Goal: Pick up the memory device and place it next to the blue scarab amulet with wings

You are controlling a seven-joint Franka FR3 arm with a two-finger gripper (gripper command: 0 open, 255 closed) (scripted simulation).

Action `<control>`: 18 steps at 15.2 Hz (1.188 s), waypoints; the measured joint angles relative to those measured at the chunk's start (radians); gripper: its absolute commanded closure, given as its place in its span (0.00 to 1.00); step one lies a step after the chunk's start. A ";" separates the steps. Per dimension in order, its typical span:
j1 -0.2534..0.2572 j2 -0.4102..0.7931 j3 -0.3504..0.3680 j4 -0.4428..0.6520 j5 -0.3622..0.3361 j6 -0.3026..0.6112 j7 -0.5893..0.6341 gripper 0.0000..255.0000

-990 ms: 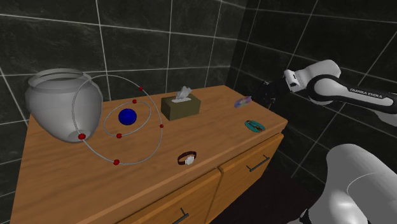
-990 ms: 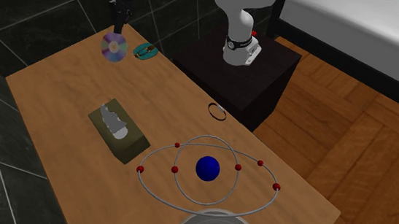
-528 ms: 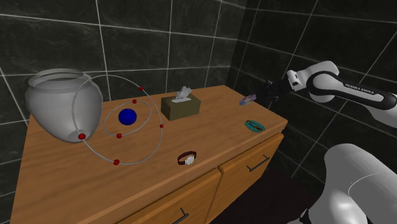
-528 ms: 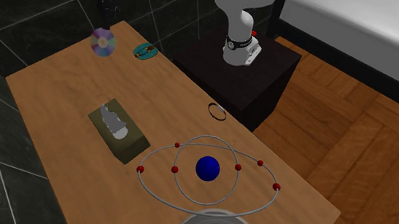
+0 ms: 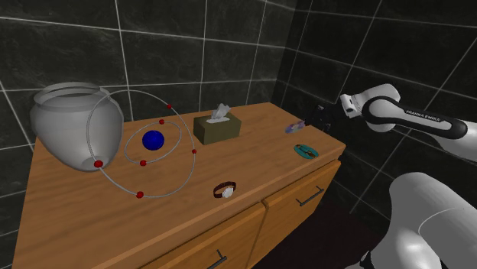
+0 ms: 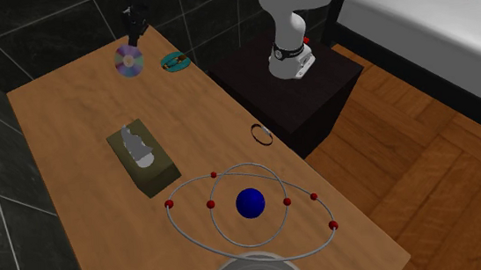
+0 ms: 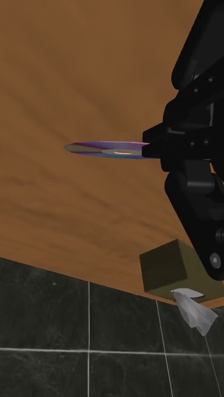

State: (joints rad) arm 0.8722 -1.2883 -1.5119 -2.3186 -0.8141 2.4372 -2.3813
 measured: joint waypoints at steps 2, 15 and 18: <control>0.002 -0.003 -0.019 -0.005 -0.011 0.013 -0.005 1.00; 0.015 -0.011 -0.088 -0.018 -0.050 0.062 -0.019 0.00; 0.015 -0.010 -0.088 -0.018 -0.050 0.062 -0.019 0.00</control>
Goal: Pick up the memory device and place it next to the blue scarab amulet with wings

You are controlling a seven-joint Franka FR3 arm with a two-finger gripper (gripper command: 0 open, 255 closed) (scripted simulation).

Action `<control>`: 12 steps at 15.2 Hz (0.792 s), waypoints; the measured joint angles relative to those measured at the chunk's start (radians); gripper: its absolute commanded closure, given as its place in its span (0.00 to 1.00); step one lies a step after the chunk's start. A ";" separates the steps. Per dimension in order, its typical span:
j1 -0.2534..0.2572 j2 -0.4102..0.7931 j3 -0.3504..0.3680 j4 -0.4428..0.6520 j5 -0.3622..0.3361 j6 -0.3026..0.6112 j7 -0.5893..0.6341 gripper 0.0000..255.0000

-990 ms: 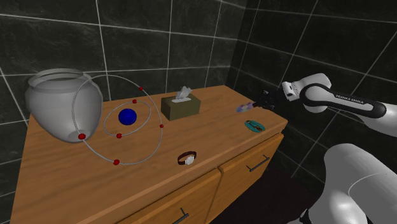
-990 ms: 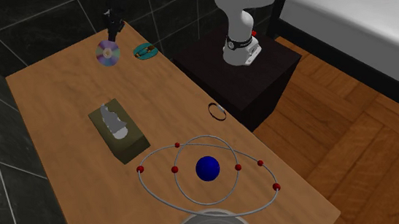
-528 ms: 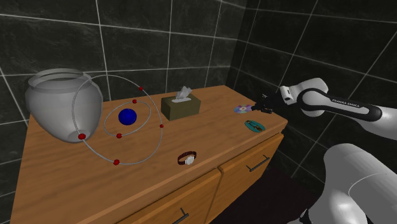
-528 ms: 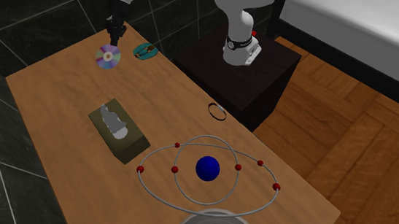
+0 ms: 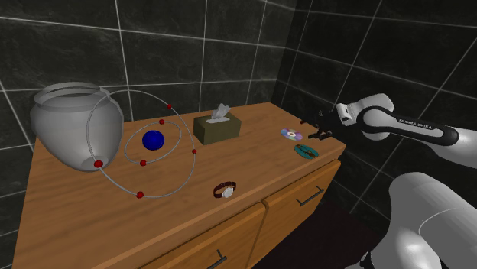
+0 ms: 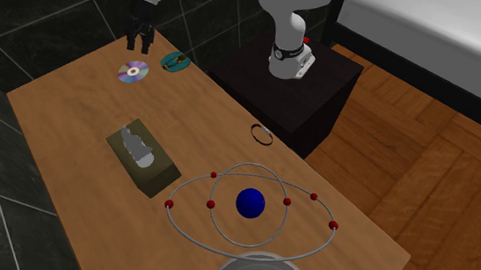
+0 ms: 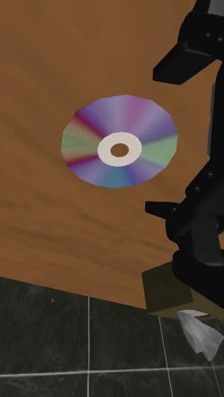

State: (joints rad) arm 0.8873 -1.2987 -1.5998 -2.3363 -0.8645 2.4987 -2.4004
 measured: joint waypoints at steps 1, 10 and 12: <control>0.000 0.000 0.000 0.000 0.000 0.000 0.000 0.00; -0.109 -0.023 0.096 -0.012 0.064 -0.109 -0.041 0.00; -0.110 -0.023 0.097 -0.013 0.065 -0.111 -0.042 0.00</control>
State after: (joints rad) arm 0.7770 -1.3219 -1.5030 -2.3489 -0.7999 2.3881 -2.4422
